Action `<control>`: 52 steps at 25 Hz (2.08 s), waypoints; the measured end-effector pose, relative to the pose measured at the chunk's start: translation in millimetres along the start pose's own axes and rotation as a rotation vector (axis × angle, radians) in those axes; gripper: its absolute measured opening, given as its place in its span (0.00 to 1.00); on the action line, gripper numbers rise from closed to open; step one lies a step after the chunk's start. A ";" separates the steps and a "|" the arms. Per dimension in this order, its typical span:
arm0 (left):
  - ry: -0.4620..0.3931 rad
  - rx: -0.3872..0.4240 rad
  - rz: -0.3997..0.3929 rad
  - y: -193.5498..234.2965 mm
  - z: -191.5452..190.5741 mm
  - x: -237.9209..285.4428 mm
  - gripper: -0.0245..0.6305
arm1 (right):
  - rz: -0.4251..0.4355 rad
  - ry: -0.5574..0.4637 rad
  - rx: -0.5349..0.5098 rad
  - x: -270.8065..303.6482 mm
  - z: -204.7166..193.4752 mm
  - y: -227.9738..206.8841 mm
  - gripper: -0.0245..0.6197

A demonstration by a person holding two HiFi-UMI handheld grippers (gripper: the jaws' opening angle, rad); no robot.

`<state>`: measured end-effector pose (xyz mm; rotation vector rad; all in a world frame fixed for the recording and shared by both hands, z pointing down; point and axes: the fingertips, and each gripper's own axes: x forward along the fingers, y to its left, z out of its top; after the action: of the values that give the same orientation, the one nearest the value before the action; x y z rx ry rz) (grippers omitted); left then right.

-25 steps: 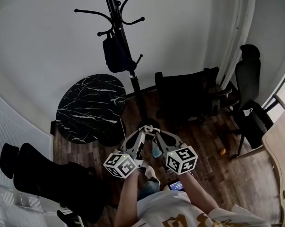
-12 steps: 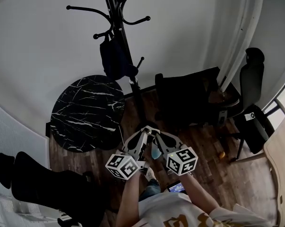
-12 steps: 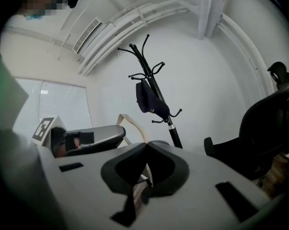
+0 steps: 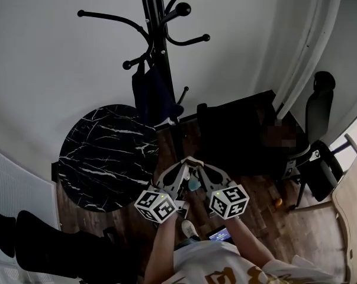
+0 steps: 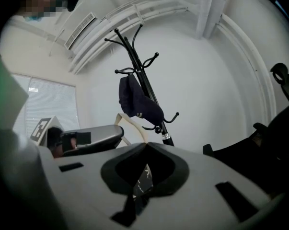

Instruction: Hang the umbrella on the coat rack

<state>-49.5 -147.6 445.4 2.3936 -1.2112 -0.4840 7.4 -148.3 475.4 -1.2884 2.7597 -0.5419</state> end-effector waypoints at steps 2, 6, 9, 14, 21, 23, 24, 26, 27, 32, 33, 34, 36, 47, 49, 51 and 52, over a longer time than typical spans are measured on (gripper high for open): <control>0.009 -0.012 -0.022 10.3 3.8 11.6 0.07 | -0.019 -0.001 0.010 15.7 0.4 -5.1 0.06; 0.023 -0.016 -0.063 26.7 10.2 28.6 0.07 | -0.051 -0.015 0.032 40.0 3.5 -13.9 0.06; 0.031 -0.025 -0.076 39.4 13.0 35.4 0.07 | -0.069 -0.019 0.046 51.8 4.2 -19.7 0.06; 0.040 -0.034 -0.078 54.5 16.7 44.2 0.07 | -0.077 -0.018 0.064 66.2 4.5 -25.1 0.06; 0.056 -0.039 -0.068 70.0 11.1 51.5 0.07 | -0.080 -0.012 0.080 80.3 -0.3 -35.7 0.06; 0.059 -0.041 -0.068 72.8 9.8 54.9 0.07 | -0.079 -0.010 0.082 83.3 -1.3 -39.1 0.06; 0.060 -0.041 -0.067 73.9 9.4 56.4 0.07 | -0.079 -0.010 0.083 84.4 -1.4 -40.8 0.06; 0.060 -0.042 -0.066 75.5 9.5 58.5 0.07 | -0.078 -0.012 0.086 86.4 -0.5 -43.3 0.06; 0.058 -0.044 -0.065 76.2 9.9 59.3 0.07 | -0.077 -0.013 0.086 87.6 0.3 -44.0 0.06; 0.060 -0.051 -0.053 81.8 7.8 61.8 0.07 | -0.072 -0.007 0.094 92.3 -1.6 -47.9 0.06; 0.064 -0.053 -0.052 82.6 6.7 62.4 0.07 | -0.074 -0.006 0.099 93.0 -2.9 -48.8 0.06; 0.068 -0.054 -0.051 83.0 5.6 63.1 0.07 | -0.076 -0.005 0.103 93.4 -4.1 -49.6 0.06; 0.074 -0.054 -0.053 83.5 4.2 64.5 0.07 | -0.080 -0.004 0.106 94.5 -5.1 -51.4 0.06; 0.108 -0.052 -0.035 98.3 -6.6 72.7 0.07 | -0.097 0.026 0.122 104.1 -14.2 -64.3 0.06; 0.116 -0.048 -0.032 100.5 -7.7 75.5 0.07 | -0.101 0.028 0.122 106.8 -14.6 -67.9 0.06; 0.119 -0.045 -0.029 102.3 -8.3 76.9 0.07 | -0.102 0.028 0.124 109.1 -14.8 -70.2 0.06; 0.119 -0.047 -0.026 103.7 -8.7 76.9 0.07 | -0.102 0.029 0.125 110.1 -15.2 -70.8 0.06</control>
<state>-72.2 -264.5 496.1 2.3647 -1.1065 -0.3686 -15.2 -268.5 524.5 -1.4084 2.6454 -0.7329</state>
